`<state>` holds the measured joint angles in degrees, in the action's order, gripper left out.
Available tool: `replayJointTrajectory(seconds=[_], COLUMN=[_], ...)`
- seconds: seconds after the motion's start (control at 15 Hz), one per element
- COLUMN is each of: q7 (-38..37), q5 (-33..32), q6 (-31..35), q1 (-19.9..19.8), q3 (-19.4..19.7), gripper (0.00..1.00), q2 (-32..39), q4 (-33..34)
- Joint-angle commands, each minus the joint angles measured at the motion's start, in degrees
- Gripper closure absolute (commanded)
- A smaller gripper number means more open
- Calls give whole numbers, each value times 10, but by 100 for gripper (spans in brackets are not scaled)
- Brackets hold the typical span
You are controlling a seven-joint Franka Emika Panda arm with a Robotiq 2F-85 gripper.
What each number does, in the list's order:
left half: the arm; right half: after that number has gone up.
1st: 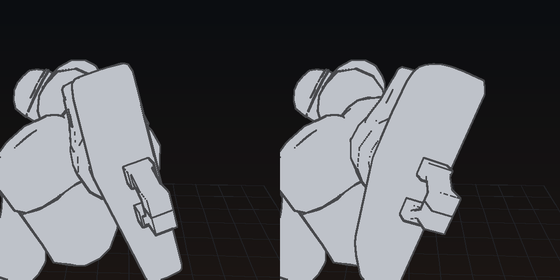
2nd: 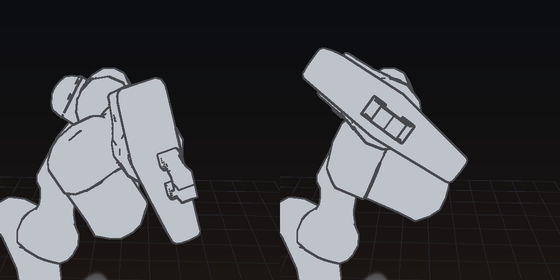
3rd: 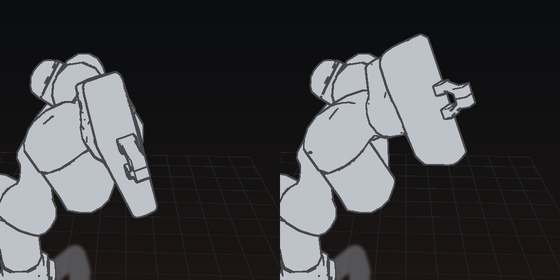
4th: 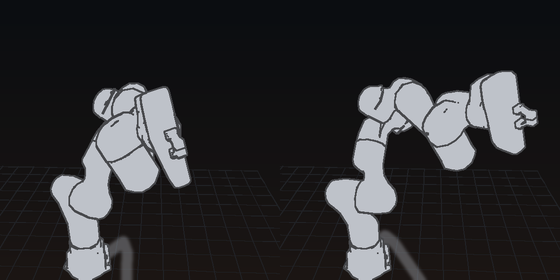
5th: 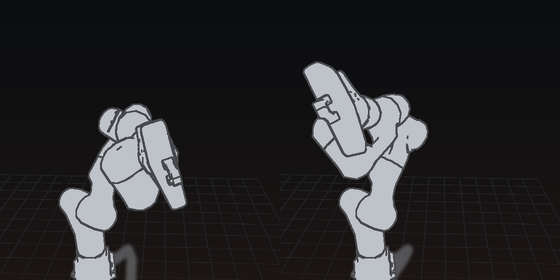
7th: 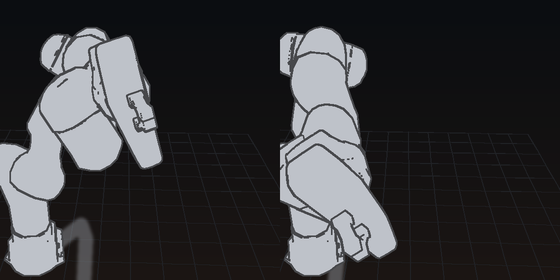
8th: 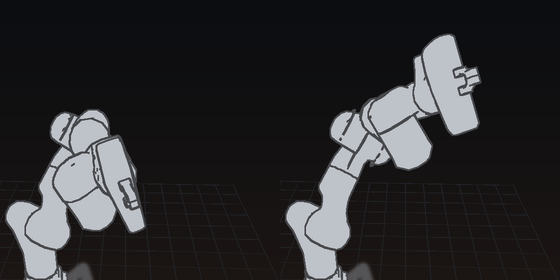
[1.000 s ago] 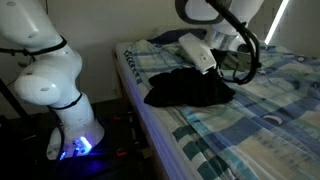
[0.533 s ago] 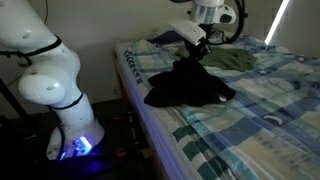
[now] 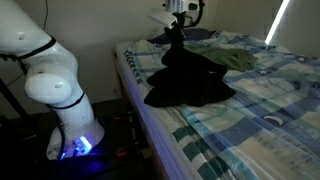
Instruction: Unfold the black shirt
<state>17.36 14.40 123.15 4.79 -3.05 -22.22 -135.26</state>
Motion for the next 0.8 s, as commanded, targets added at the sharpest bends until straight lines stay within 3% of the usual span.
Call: replayJointTrajectory(seconds=[0.0, 0.33, 0.73], q7=[-88, -180, -227], q5=[-33, -81, -125], q6=[31, 41, 58], q1=[34, 75, 101], q3=[-54, -124, -169], gripper=[98, 98, 98], q2=[-34, -18, 19], q4=[-37, -30, -10])
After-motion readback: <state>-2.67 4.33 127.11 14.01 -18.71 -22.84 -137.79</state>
